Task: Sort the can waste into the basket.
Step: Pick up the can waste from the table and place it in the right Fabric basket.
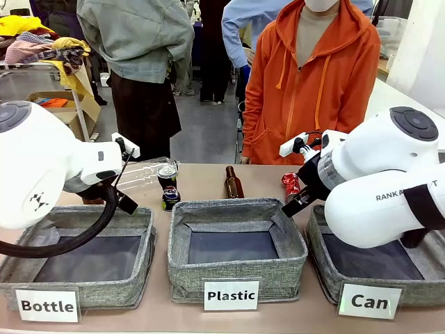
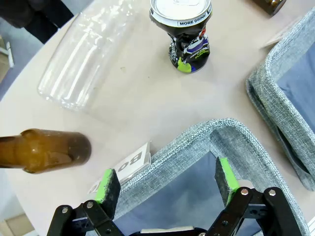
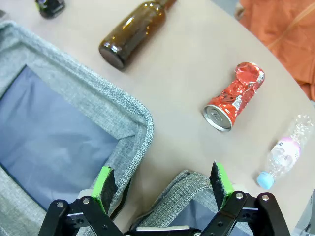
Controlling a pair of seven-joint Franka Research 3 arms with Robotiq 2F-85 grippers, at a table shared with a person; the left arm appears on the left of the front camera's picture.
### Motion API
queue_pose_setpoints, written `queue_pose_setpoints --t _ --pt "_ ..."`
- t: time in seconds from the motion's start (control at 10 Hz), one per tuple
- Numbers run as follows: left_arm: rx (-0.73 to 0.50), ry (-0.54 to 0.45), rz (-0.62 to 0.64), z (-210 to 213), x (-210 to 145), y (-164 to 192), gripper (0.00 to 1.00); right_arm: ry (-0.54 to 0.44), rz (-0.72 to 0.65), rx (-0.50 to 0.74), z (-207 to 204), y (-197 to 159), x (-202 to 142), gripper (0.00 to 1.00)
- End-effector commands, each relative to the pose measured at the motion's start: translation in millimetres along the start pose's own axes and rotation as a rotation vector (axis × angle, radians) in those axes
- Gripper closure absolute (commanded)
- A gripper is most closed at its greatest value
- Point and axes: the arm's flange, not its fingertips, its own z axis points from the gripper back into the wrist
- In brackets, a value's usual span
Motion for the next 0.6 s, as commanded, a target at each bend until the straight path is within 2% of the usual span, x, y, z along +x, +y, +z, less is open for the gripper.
queue_pose_setpoints --t 0.0,0.1,0.2,0.3,0.4,0.5 --pt "0.0 0.0 0.0 0 0 0 0.0 0.0 0.0 0.0 0 0 0 0.0" --pt "0.0 0.0 0.0 0 0 0 0.0 0.0 0.0 0.0 0 0 0 0.0" --pt "0.0 0.0 0.0 0 0 0 0.0 -0.045 0.009 0.014 15 -7 3 0.0" --pt "-0.118 -0.061 -0.058 32 6 -10 0.0 -0.1 0.023 0.033 45 -17 11 0.0" --pt "-0.136 -0.117 -0.053 77 17 -20 0.0 -0.147 0.047 0.052 87 -25 22 0.0" --pt "-0.18 -0.075 0.056 118 28 -30 0.0 -0.133 0.089 0.141 124 -32 28 0.0"
